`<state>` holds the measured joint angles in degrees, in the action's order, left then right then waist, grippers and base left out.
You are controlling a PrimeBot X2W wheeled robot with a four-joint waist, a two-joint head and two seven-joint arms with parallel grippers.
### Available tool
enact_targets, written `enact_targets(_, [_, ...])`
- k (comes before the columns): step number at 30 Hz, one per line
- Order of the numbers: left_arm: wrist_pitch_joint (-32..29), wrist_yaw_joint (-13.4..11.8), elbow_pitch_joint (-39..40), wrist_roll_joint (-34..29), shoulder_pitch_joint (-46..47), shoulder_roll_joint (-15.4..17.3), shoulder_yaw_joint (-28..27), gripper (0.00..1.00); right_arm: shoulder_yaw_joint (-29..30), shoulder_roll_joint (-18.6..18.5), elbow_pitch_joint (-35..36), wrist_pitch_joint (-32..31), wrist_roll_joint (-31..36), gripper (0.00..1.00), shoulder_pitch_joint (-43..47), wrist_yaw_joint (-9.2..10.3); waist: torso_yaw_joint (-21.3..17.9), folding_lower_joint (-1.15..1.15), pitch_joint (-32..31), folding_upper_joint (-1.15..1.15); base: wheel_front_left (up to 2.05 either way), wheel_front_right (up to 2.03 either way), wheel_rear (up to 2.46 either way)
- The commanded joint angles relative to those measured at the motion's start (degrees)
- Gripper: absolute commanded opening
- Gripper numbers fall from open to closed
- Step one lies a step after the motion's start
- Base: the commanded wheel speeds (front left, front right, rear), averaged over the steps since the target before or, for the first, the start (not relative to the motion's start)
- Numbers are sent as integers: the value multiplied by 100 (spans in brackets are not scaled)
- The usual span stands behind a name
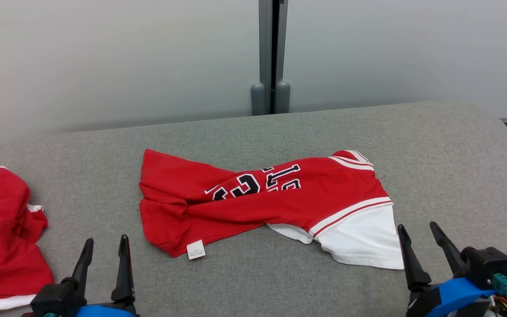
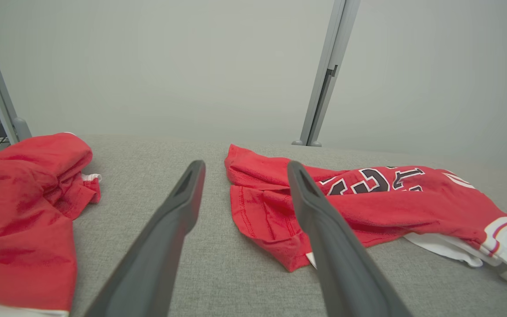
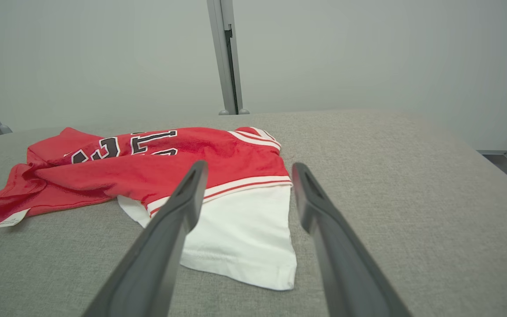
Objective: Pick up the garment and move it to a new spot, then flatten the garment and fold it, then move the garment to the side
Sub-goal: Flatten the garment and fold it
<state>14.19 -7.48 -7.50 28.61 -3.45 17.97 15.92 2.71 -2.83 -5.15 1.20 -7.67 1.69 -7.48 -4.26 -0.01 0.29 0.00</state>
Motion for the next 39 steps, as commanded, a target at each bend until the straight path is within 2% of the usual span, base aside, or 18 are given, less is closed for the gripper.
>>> enact_targets(1, [-27, -31, -7, -18, -69, 24, 19, 100, -72, -12, -18, 6, -27, 100, -93, -3, 2, 1, 2, 0, 0, 0, 0])
enact_targets(27, [-154, -105, 110, -42, 53, 63, 198, 100, -173, -12, -133, -31, -67, 100, -374, -3, 121, 1, 154, 0, 0, 0, 0])
enact_targets(32, [-435, 84, 87, -122, 370, 115, 434, 100, -195, -12, -131, -100, -62, 100, -401, -3, 126, 1, 231, 0, 0, 0, 0])
enact_targets(39, [-1756, 592, -455, -220, 1171, 268, 1081, 100, -222, -12, -243, -448, 11, 100, -464, -3, 110, 1, 341, 0, 0, 0, 0])
